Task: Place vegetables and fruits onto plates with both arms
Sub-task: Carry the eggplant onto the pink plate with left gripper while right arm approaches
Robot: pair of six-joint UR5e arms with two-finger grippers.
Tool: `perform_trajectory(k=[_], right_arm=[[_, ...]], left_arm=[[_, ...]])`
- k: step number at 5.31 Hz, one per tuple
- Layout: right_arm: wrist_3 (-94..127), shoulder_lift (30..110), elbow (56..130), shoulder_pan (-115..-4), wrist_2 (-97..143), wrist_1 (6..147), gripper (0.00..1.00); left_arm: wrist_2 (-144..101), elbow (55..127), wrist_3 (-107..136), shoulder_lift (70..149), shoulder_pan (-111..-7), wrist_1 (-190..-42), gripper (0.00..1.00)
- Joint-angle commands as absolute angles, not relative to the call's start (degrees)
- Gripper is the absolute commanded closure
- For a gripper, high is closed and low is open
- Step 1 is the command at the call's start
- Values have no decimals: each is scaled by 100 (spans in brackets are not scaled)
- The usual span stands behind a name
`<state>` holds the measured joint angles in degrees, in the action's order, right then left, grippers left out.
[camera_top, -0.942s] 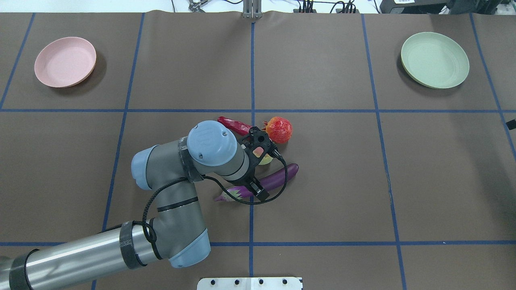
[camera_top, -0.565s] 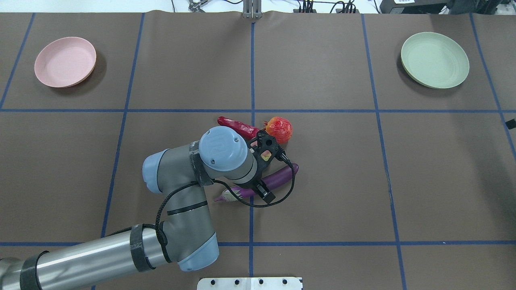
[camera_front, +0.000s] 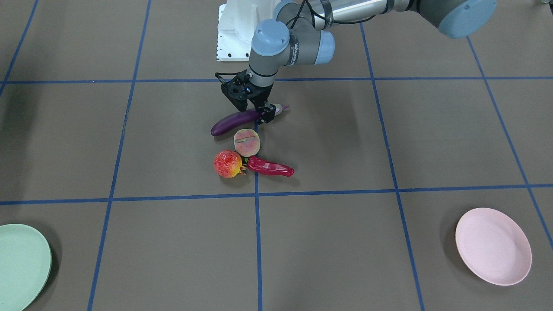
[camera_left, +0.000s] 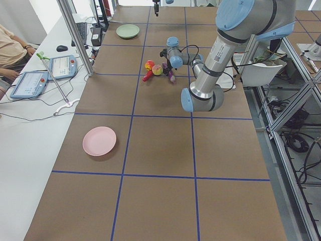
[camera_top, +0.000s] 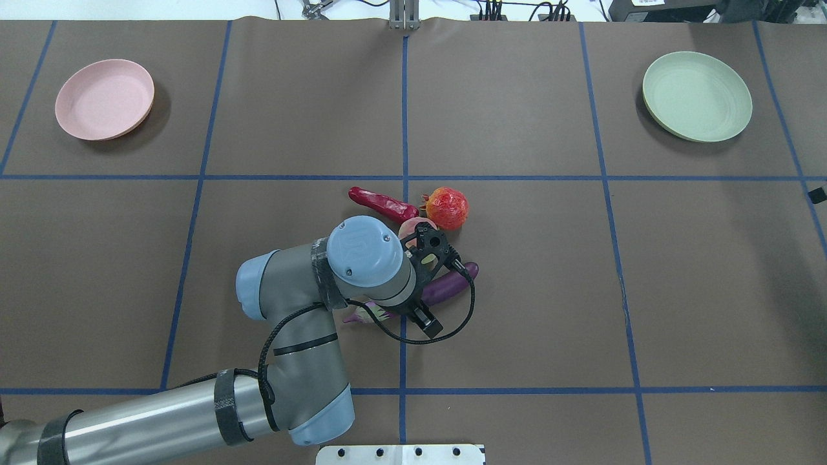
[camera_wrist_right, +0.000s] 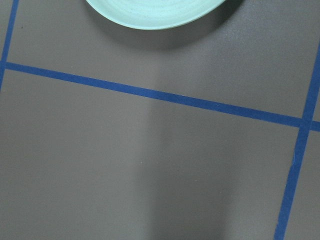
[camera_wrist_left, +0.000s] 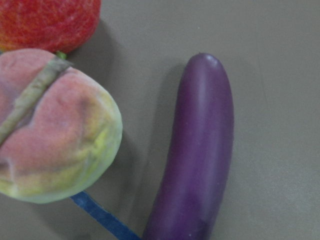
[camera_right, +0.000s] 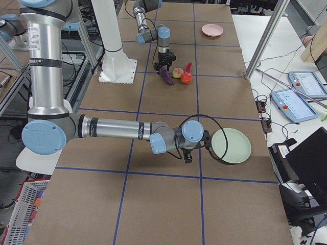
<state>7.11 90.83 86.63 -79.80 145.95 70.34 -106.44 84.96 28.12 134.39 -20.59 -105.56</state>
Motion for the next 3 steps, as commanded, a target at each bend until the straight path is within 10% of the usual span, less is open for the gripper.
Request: perform_trajectory(k=[1,2,3], right_arm=[[729,9079,8657,-7980,14599,7031,0],[738,9079,8657,-7980,14599,7031,0],[738,9088,8666,-7980,14599,7031,0]], left_arm=[[-10652,8420,2839,13482,-2022,-10521,27],[-10670,8463,2935,13509,-2021,-10460,87],[-10679,8690,3432,13535,-2048,-10363,100]])
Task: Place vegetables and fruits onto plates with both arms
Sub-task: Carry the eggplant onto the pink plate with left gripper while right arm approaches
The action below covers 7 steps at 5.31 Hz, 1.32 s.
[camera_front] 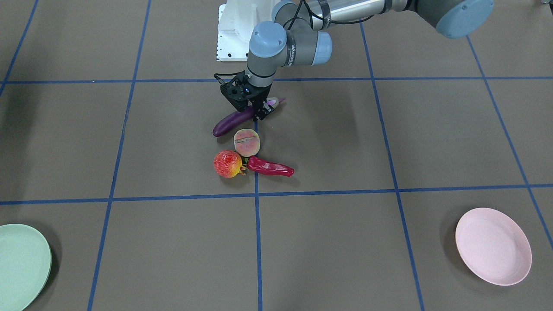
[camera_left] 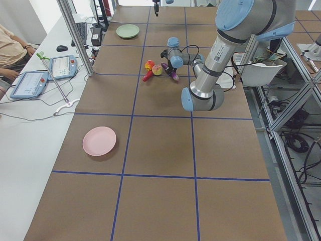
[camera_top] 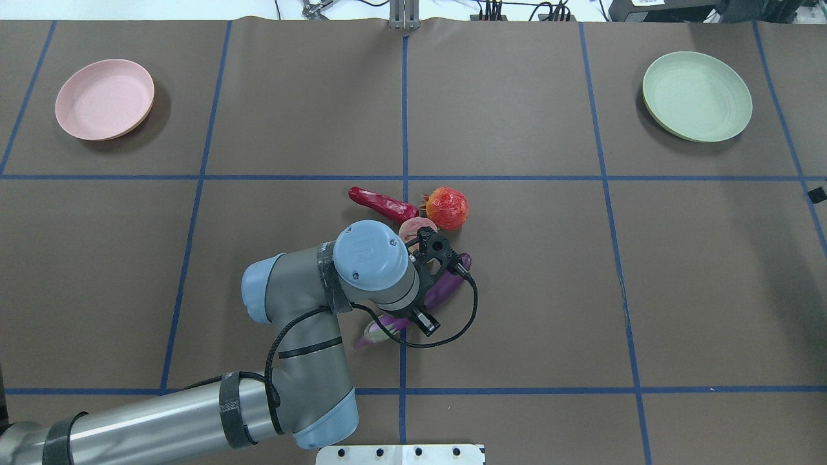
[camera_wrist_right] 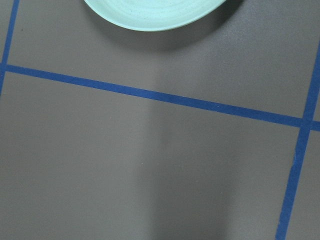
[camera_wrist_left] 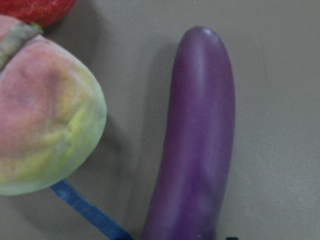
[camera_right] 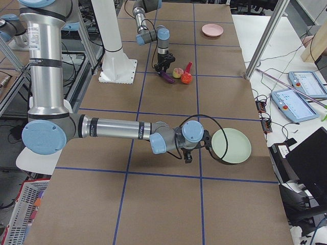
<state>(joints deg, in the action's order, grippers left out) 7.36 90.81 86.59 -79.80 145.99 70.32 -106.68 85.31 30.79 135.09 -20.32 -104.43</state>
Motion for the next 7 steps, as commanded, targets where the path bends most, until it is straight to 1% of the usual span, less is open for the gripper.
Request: perform_trajectory(k=[1,2,3,4,6,7], right_arm=[[738,9088,8683,-7980,14599,7031,0],[738,9079,8718,-7980,14599,7031,0],[738,9009,8684,-7980,14581,7031,0],[738,8974,8701,-7980,14564,7023,0],[956,8887,8745,-7981,14555,7023,0],[2028,8694,8937,-7946,14572,7005,0]], left_arm=[[-10687,8936,3550,13553,-2074,-10371,100],[-10722,9321,3559,13509,-2440,-10371,100],[-10766,9569,3699,13256,-2878,-10397,100],[-10793,9693,4396,12932,-3300,-10424,100],[-10793,9747,4982,11941,-4127,-10433,100],[-10915,9599,5471,11614,-4740,-10354,100]])
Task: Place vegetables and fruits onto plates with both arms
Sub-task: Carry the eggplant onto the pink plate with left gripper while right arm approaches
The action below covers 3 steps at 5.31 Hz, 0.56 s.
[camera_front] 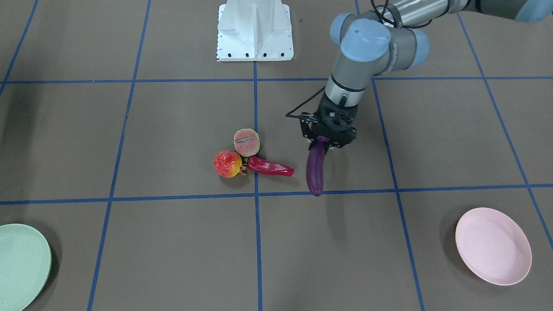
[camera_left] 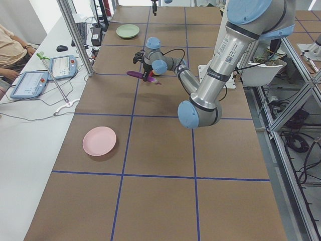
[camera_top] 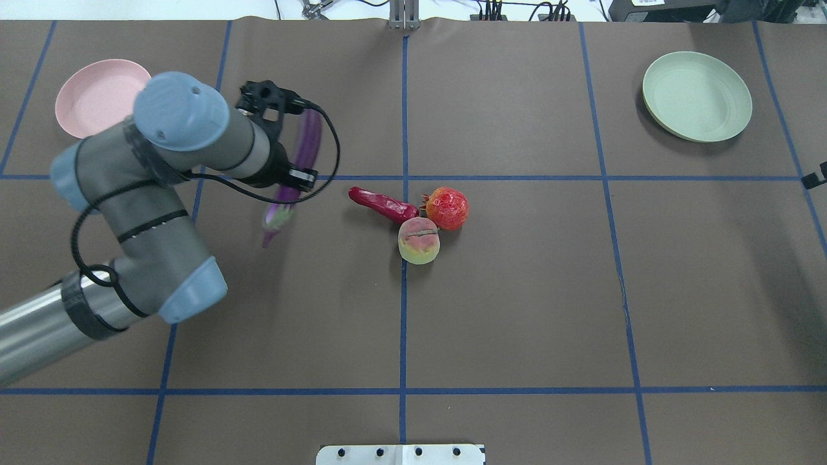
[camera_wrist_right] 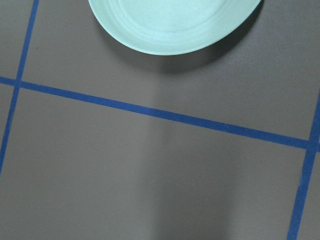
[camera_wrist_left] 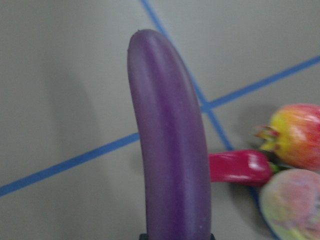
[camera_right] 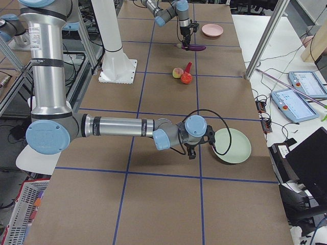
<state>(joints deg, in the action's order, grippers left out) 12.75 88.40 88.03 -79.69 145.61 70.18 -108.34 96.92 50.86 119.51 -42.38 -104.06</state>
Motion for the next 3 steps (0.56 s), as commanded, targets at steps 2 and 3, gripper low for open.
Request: perform_trajectory(k=[2,3], right_arm=[[3474,8701,9762,-7220,14546,6970,0],[4133,8597,10052,-6877,14494,6970,0]], left_arm=[[-11617,7983,5476,11695,-6119,-10423,100],[-11889,6388,5302,12534,-6509,-10459,100]])
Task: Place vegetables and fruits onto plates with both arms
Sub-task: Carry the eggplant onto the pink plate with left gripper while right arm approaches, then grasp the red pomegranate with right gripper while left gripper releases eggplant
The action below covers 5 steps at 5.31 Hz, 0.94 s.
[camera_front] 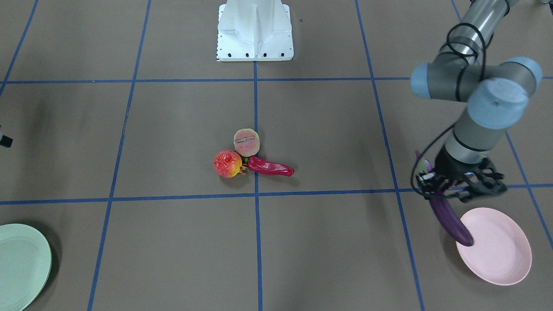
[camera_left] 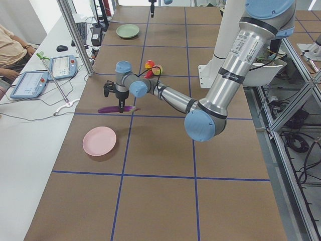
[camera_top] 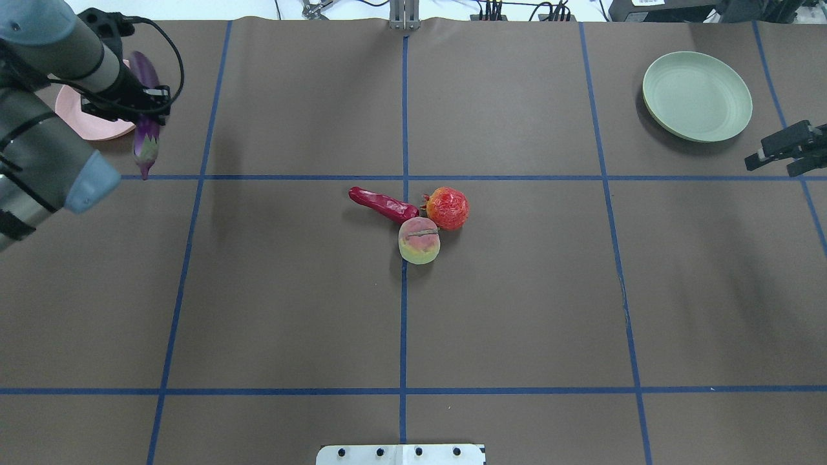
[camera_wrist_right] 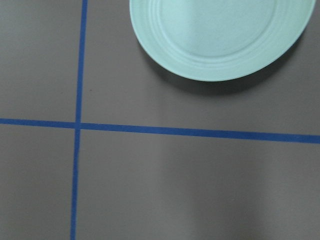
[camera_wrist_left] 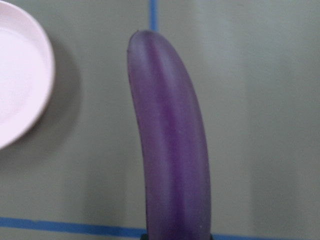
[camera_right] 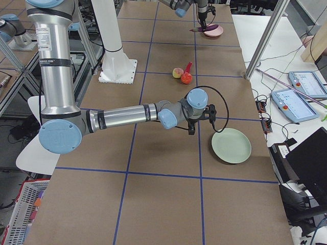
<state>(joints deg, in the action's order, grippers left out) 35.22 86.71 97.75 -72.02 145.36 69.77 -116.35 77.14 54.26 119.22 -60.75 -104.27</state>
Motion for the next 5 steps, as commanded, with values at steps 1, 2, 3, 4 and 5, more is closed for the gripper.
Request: perform_trajectory(k=[1,2,3,4,5], right_arm=[[5184,8126,10263,-6299,14102,6970,0],[6369,7416,10309,-5449,13114,6970,0],[7190,6870,10249,-4814,12556,6987,0],[7842,6508,10170,-4329,12037,6996,0],[8423,5973,9830,-3881,11458,7022,0]], left_arm=[[-12039,5476,5126,12777,-6600,-10964,100],[-12050,5206,5124,12831,-6609,-11073,85],[-12111,5090,5107,12849,-6609,-11092,70],[-12137,5089,5133,12850,-6644,-11118,1],[-12320,5115,5133,12858,-6732,-11127,0]])
